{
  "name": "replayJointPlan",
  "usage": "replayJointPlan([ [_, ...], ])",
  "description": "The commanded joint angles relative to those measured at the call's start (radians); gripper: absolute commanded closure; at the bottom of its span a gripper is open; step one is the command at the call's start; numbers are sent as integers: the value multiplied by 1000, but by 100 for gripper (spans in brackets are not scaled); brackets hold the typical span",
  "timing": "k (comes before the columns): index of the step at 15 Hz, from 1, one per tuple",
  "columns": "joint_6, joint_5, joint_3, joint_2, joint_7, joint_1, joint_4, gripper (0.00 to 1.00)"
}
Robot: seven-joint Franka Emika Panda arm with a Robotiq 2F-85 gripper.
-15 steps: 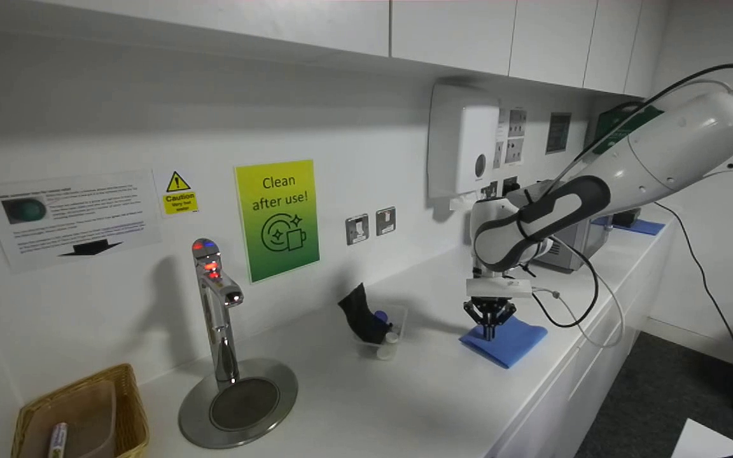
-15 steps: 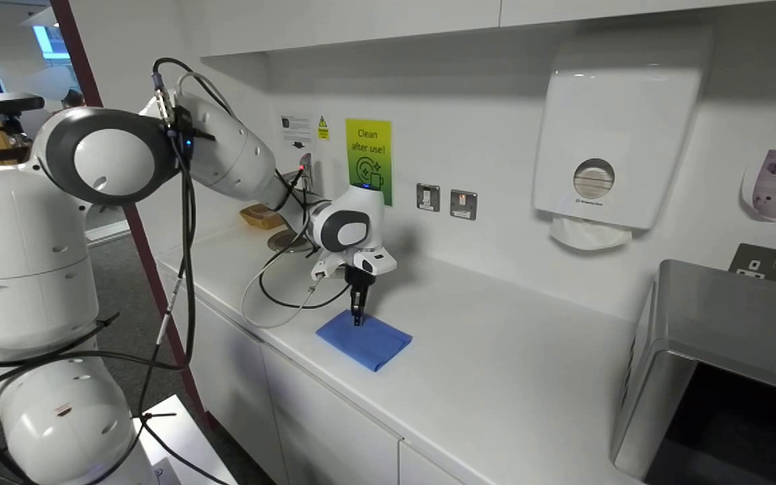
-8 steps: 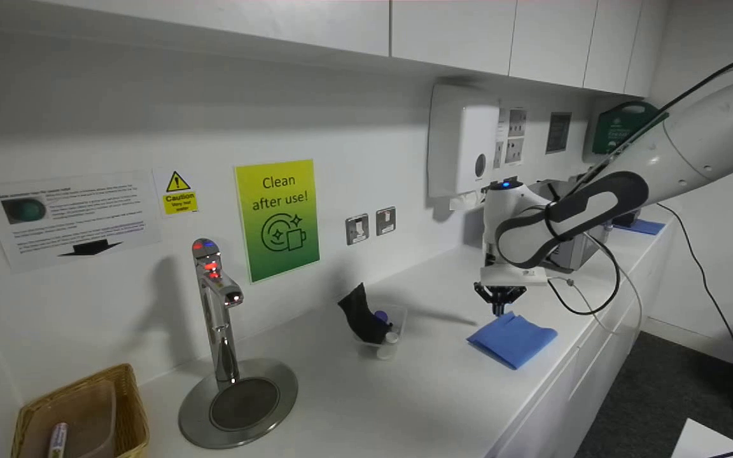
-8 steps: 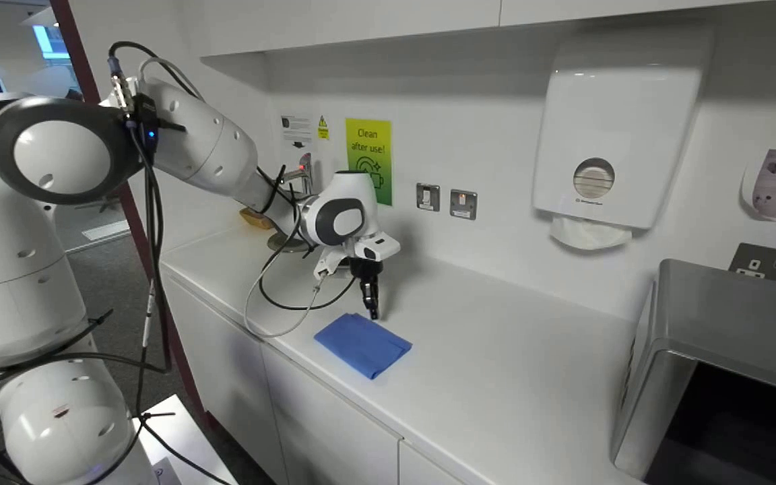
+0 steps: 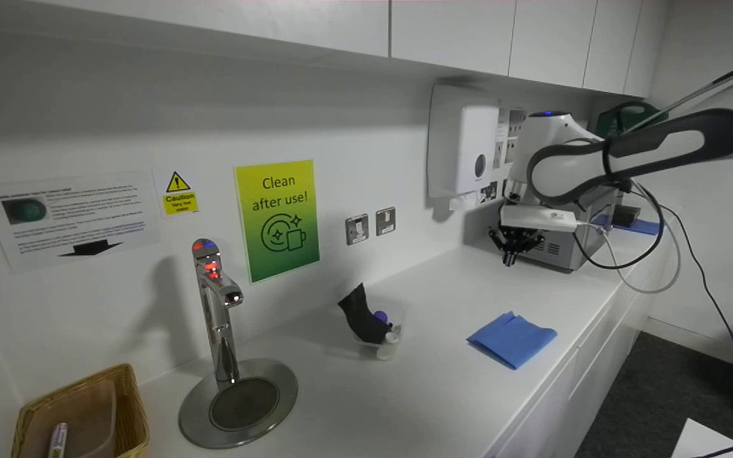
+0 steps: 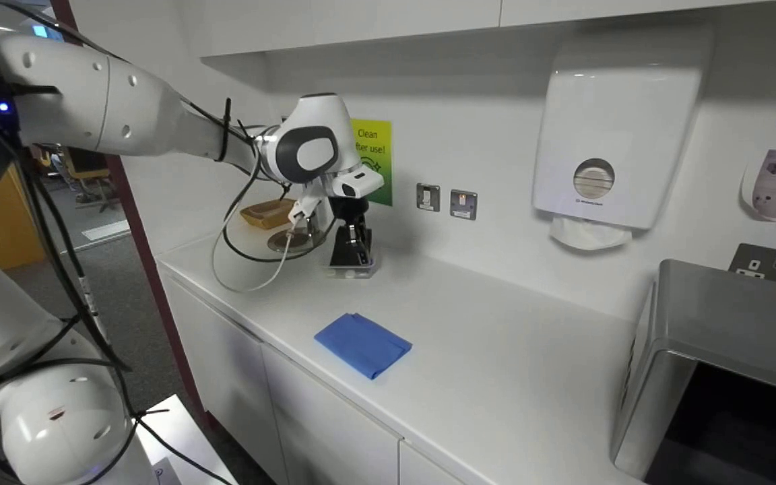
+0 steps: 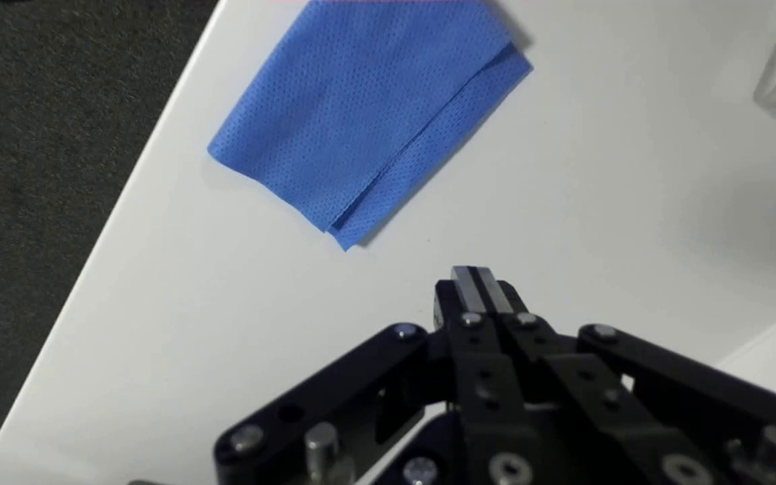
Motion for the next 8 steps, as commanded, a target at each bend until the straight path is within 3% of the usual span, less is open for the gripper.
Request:
replayJointPlan([
  [1, -186, 95, 25, -82, -62, -28, 46, 74],
  [2, -232, 102, 25, -86, -69, -35, 58, 73],
  [3, -156, 78, 44, -67, -36, -41, 32, 91],
  [5, -203, 89, 44, -83, -45, -45, 44, 75],
  [8, -205, 89, 43, -82, -46, -48, 44, 73],
])
